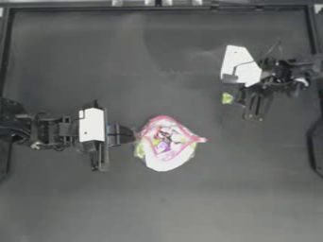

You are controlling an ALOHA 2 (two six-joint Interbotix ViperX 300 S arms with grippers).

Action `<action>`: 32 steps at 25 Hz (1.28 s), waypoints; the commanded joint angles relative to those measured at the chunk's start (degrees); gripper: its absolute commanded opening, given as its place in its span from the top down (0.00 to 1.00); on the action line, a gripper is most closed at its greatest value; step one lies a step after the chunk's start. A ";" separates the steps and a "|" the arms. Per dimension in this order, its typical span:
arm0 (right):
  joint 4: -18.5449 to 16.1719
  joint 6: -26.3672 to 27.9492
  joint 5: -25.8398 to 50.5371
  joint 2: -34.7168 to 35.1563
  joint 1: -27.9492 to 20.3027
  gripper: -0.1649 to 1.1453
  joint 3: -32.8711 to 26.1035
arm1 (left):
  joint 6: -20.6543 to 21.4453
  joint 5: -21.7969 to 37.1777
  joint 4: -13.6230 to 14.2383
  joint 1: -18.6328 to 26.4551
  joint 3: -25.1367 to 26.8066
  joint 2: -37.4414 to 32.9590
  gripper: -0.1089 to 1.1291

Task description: Put candy in bag

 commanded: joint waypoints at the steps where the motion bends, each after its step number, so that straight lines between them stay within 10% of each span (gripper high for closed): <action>1: 0.79 0.35 0.79 -4.13 2.37 0.72 -3.16 | 0.09 -0.44 0.00 -0.09 -0.88 -1.32 0.87; 32: 4.48 -0.18 -6.68 11.69 17.14 0.73 -20.92 | 0.09 -0.44 0.00 -0.88 -0.79 -1.32 0.87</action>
